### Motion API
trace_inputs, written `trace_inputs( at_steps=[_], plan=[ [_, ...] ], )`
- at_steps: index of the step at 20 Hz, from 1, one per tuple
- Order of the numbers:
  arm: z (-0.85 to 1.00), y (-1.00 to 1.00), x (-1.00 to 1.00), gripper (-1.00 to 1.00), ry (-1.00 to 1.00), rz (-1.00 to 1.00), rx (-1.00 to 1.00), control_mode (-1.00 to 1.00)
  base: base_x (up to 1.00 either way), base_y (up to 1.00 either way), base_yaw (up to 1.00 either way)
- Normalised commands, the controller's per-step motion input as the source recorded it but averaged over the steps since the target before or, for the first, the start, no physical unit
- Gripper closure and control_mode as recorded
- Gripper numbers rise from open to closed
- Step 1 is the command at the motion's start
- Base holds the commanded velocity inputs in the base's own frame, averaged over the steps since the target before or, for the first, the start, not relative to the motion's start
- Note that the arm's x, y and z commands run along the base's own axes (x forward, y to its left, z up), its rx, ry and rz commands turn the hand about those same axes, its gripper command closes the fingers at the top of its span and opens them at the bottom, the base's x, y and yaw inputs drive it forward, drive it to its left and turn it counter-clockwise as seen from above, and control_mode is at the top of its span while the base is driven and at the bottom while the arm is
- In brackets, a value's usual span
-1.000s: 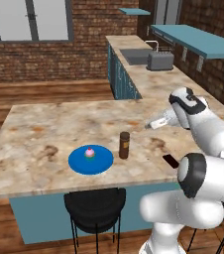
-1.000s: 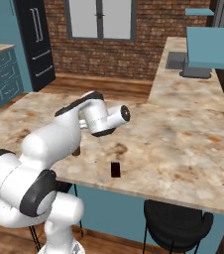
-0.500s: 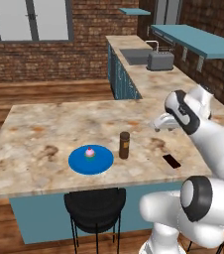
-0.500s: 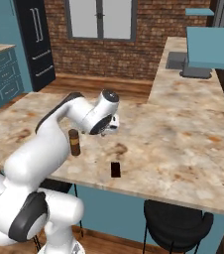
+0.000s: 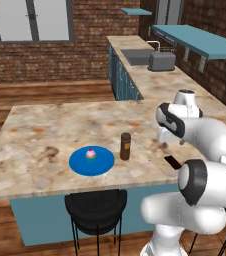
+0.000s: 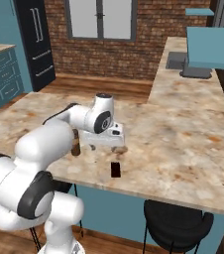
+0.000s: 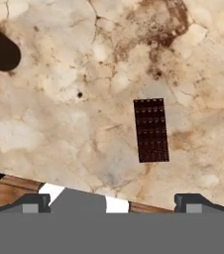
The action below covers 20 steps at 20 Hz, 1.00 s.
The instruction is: Take the cinnamon bottle from the cabinet and place it on the dining table, next to the plate with the cupcake. Then take the chocolate from the dining counter and place it on the cupcake plate.
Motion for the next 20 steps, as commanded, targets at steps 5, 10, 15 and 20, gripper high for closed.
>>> trace_inputs(
  at_steps=[5,10,15,20],
  plan=[
    [-0.76,-0.4,0.0,-1.0,0.05,-0.01,-0.01,-1.0,0.0,0.0,0.0],
    [-0.65,-0.03,0.07,-1.0,-0.01,0.0,-0.01,-1.0,0.0,0.0,0.0],
    [-0.38,0.0,0.08,-1.0,0.0,0.0,0.0,-1.0,0.0,0.0,0.0],
    [-0.2,-0.04,0.03,-1.0,0.0,0.0,0.0,-1.0,0.0,0.0,0.0]
  ],
)
